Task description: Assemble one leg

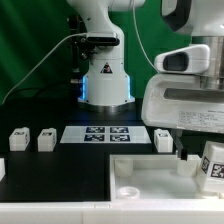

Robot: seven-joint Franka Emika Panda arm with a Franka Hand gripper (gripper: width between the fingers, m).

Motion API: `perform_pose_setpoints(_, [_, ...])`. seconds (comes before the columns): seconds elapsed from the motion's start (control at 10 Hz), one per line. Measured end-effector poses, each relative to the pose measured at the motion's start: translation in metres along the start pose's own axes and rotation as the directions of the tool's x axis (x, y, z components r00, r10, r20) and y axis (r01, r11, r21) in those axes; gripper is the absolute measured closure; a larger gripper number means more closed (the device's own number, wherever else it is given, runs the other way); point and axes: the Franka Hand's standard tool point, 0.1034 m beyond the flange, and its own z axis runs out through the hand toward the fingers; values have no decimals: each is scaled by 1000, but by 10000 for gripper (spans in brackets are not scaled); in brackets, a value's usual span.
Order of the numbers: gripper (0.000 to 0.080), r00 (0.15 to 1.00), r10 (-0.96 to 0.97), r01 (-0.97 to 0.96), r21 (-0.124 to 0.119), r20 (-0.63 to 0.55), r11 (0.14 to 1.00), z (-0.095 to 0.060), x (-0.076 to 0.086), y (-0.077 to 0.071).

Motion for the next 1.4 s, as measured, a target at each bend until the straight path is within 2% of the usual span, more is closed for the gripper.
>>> perform_pose_setpoints(0.1, [151,1000,16,-16,4,0,1000,0,0,0])
perform_pose_setpoints(0.3, [392,999,44,-44,3,0,999,0,0,0])
perform_pose_setpoints(0.4, [392,986,164,-164,10,4,986,0,0,-1])
perform_pose_setpoints(0.5, [510,963,270,-270,12,6,963,0,0,-2])
perform_pose_setpoints(0.7, [510,902,432,-432,15,12,902,0,0,-1])
perform_pose_setpoints(0.9, [510,730,682,-683,20,41,730,2,1,1])
perform_pose_setpoints(1.1, [509,477,877,-879,17,59,476,2,1,2])
perform_pose_setpoints(1.4, [508,65,994,-998,14,93,64,4,0,-5])
